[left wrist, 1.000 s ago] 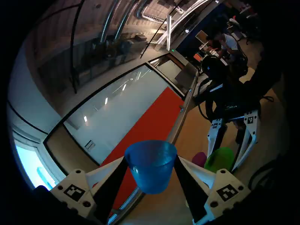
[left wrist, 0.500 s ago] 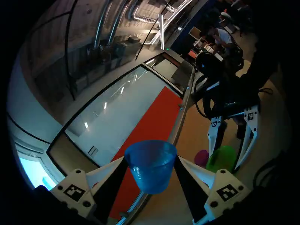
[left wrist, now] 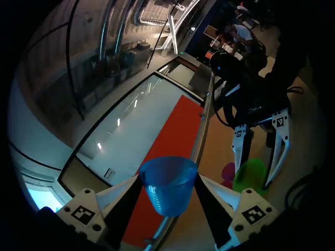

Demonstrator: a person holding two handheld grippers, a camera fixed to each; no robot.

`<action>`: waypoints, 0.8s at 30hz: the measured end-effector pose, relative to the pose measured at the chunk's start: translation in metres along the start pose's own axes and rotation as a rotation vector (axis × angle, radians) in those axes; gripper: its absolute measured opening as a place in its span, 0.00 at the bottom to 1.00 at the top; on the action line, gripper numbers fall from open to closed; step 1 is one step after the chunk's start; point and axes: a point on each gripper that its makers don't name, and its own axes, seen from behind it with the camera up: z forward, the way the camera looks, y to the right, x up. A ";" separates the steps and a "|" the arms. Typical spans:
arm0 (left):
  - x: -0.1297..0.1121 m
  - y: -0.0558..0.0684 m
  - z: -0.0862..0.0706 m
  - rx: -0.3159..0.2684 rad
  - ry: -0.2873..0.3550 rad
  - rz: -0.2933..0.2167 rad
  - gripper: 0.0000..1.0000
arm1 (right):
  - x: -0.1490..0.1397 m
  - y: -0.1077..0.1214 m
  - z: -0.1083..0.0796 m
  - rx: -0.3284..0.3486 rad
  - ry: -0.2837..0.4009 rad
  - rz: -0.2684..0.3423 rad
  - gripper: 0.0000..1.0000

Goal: Pour water

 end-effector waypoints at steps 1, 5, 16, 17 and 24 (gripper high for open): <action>0.000 0.001 0.000 -0.002 -0.001 0.007 0.85 | 0.000 0.000 0.000 0.000 0.000 0.000 0.90; -0.001 0.004 0.001 -0.007 -0.004 0.032 0.85 | 0.000 0.000 0.001 0.000 -0.001 -0.002 0.90; 0.004 0.000 0.001 0.003 0.000 0.084 0.85 | -0.003 0.003 0.000 -0.004 -0.006 -0.003 0.90; 0.004 0.000 0.001 0.004 0.000 0.090 0.85 | -0.003 0.003 0.000 -0.005 -0.006 -0.002 0.90; 0.004 0.000 0.001 0.007 -0.007 0.145 0.85 | -0.002 0.004 0.000 -0.006 -0.005 -0.005 0.90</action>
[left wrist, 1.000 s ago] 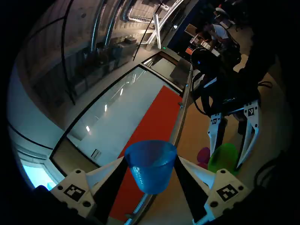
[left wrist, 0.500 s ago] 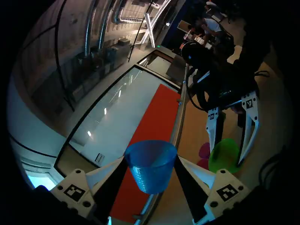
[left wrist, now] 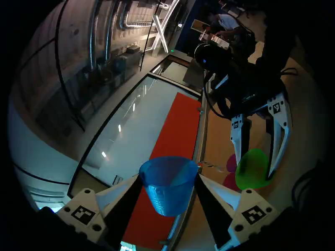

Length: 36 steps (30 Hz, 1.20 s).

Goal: Pour water

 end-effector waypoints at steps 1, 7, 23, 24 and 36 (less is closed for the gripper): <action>0.000 0.001 0.000 0.000 -0.001 0.006 0.85 | 0.000 0.000 0.000 0.000 0.000 0.000 0.90; 0.002 0.001 0.001 0.002 0.000 0.031 0.85 | 0.001 0.003 -0.001 -0.005 0.001 -0.003 0.90; 0.005 -0.001 0.000 0.002 -0.005 0.078 0.85 | 0.003 0.004 -0.004 -0.010 0.003 -0.008 0.90; 0.005 -0.001 0.000 0.002 -0.005 0.080 0.85 | 0.003 0.004 -0.004 -0.010 0.003 -0.008 0.90; 0.008 -0.004 -0.001 0.011 -0.006 0.110 0.85 | 0.009 0.007 -0.006 -0.015 0.009 -0.017 0.90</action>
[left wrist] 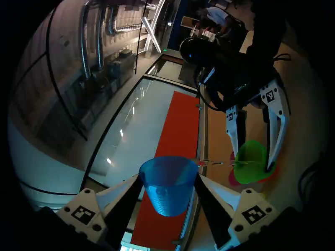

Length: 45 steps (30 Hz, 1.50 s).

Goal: Pour water

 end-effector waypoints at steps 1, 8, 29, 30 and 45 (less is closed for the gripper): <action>0.000 0.000 0.000 0.000 -0.001 0.002 0.85 | 0.000 0.000 0.000 0.000 0.000 0.000 0.90; 0.000 0.001 0.001 0.002 -0.001 0.014 0.85 | 0.000 -0.001 -0.001 0.001 0.000 -0.002 0.90; 0.003 -0.004 0.002 0.010 0.005 0.069 0.85 | 0.002 0.001 -0.002 -0.001 0.000 -0.008 0.90; 0.004 -0.003 0.003 0.010 0.006 0.072 0.85 | 0.002 0.001 -0.002 -0.001 0.000 -0.009 0.90; 0.010 0.003 0.007 0.024 0.016 0.117 0.85 | 0.003 0.002 -0.003 -0.003 0.006 -0.011 0.90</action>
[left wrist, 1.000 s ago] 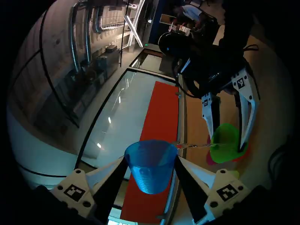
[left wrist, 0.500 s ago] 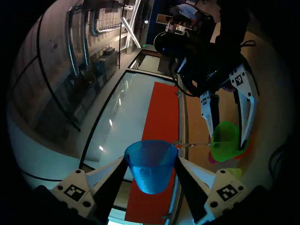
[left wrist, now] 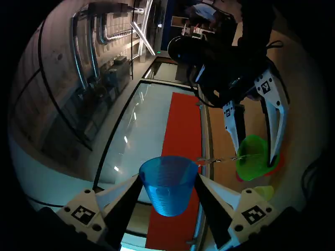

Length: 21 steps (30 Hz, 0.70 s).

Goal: Pour water

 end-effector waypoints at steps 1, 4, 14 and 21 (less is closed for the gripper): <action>0.000 0.000 0.000 0.000 0.000 0.005 0.85 | 0.000 0.000 0.000 0.000 0.000 0.000 0.90; 0.000 -0.001 0.000 0.002 0.000 0.020 0.85 | 0.000 0.000 0.000 -0.002 0.000 0.000 0.90; 0.000 -0.002 0.000 0.009 -0.001 0.045 0.85 | 0.001 -0.001 -0.001 -0.003 0.002 -0.002 0.90; 0.001 -0.003 0.002 0.016 -0.001 0.070 0.85 | 0.002 -0.001 -0.001 -0.001 0.007 0.000 0.90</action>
